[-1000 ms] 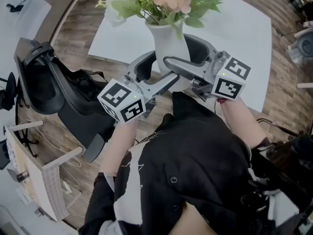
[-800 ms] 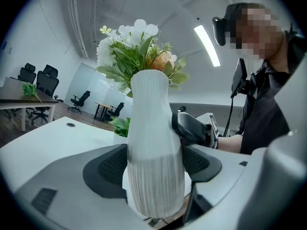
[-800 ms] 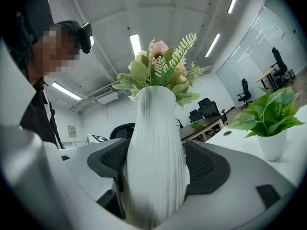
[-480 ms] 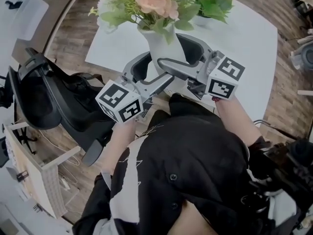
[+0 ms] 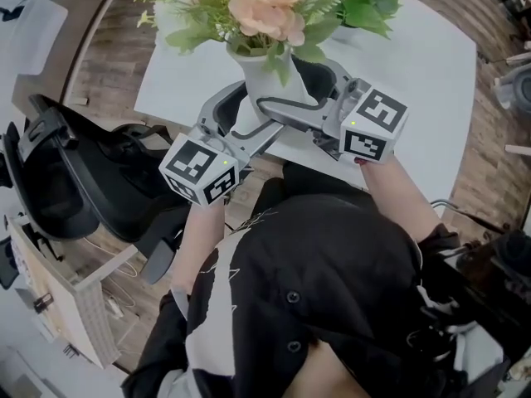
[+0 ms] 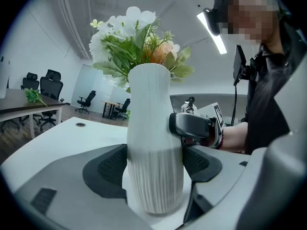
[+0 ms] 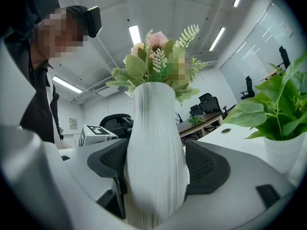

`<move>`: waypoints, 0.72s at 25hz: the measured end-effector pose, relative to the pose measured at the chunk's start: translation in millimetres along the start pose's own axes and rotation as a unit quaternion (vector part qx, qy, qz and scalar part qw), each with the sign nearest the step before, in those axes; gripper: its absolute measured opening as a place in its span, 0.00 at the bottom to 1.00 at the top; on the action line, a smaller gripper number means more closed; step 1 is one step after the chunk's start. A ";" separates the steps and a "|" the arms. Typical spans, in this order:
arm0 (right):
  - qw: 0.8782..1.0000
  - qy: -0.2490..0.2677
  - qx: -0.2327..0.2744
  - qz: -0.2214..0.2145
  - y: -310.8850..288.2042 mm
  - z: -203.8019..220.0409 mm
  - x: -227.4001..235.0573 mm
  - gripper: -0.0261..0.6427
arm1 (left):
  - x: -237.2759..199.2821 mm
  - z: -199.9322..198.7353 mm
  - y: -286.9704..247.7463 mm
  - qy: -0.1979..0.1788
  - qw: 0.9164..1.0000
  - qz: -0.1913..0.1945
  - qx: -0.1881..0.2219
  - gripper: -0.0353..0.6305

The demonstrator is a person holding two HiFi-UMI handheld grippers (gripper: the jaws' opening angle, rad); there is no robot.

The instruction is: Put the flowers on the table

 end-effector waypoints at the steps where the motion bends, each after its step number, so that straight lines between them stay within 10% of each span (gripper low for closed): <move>1: 1.000 0.004 -0.006 0.001 -2.0 3.7 5.3 0.59 | -4.9 3.2 -4.1 -0.001 1.000 -0.001 -0.002 0.60; 18: 1.000 -0.003 -0.029 0.009 -24.2 32.4 63.3 0.59 | -58.1 24.4 -41.6 0.015 1.000 0.001 -0.015 0.60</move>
Point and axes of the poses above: the fingertips, and each gripper's own axes: y backward along the fingers, x to its right, z out of its underside, the point moved 3 cm from there along y, backward along the fingers, and after that the axes turned 4 degrees about y, right-handed, at the moved point
